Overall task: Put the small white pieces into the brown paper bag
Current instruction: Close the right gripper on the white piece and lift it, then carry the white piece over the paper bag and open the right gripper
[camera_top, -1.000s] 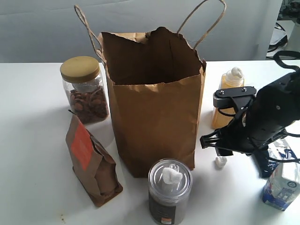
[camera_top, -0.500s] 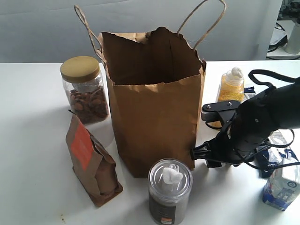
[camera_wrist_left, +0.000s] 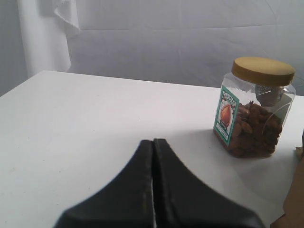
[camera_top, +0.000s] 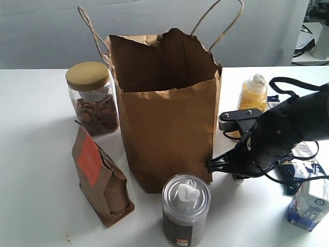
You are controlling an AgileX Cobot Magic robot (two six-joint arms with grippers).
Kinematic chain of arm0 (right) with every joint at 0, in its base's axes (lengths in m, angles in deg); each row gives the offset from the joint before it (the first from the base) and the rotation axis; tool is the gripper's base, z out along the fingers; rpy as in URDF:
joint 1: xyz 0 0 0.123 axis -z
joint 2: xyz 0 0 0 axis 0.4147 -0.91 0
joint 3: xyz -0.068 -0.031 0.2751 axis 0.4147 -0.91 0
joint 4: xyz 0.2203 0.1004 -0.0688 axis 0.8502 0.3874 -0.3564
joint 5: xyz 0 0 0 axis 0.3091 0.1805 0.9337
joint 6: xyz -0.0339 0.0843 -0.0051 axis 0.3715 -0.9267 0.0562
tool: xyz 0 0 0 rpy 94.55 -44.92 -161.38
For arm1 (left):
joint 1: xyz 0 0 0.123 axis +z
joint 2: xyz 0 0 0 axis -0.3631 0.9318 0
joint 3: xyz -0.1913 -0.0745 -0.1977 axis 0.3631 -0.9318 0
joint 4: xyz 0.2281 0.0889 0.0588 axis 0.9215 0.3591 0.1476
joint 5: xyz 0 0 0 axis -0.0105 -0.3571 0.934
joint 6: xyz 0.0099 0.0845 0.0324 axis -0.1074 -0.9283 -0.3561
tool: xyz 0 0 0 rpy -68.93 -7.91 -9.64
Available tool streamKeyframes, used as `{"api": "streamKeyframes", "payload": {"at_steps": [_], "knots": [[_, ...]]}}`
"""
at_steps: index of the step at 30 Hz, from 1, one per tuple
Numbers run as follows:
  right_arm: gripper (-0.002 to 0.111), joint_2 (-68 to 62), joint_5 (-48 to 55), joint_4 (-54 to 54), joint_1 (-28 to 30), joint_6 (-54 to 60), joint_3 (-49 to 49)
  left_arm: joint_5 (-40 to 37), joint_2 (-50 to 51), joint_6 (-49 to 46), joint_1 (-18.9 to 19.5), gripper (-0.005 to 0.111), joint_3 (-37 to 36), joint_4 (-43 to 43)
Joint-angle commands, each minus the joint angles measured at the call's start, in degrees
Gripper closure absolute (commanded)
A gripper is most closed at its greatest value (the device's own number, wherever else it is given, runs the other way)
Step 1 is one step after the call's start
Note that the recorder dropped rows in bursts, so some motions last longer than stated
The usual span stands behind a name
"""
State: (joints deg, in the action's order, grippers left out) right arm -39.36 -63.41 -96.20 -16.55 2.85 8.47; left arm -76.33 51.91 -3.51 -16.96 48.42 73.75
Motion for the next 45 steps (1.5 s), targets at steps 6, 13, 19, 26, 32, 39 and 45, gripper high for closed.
{"api": "streamKeyframes", "payload": {"at_steps": [6, 13, 19, 26, 32, 39, 45], "knots": [[0.108, 8.7, -8.8, 4.2, -0.1, 0.2, -8.6, 0.1, -0.2, 0.3, -0.5, 0.107, -0.2, -0.4], [0.108, 22.5, 0.3, 4.2, -0.1, 0.2, -11.2, 0.1, -0.2, 0.3, -0.5, 0.107, -0.2, -0.4], [0.108, 34.4, 5.2, 4.1, -1.6, 0.2, -11.2, 0.1, -0.2, 0.3, -0.5, 0.107, -0.2, -0.4], [0.108, 48.8, 5.5, 4.1, -7.6, 0.3, -11.2, 0.1, -0.2, 0.1, -0.5, 0.107, -0.2, -0.4], [0.108, 55.3, -0.5, 4.5, -11.6, 0.2, -10.0, 0.1, -0.2, 0.1, -0.5, 0.107, -0.2, -0.4], [0.108, 50.7, -7.4, 3.4, -13.7, 0.4, -2.1, 0.1, -0.2, 0.1, -0.5, 0.107, -0.2, -0.4], [0.108, 36.7, -4.7, 3.4, -13.8, 1.1, 10.2, 0.1, -0.2, 0.1, -0.5, 0.107, -0.2, -0.4]]}}
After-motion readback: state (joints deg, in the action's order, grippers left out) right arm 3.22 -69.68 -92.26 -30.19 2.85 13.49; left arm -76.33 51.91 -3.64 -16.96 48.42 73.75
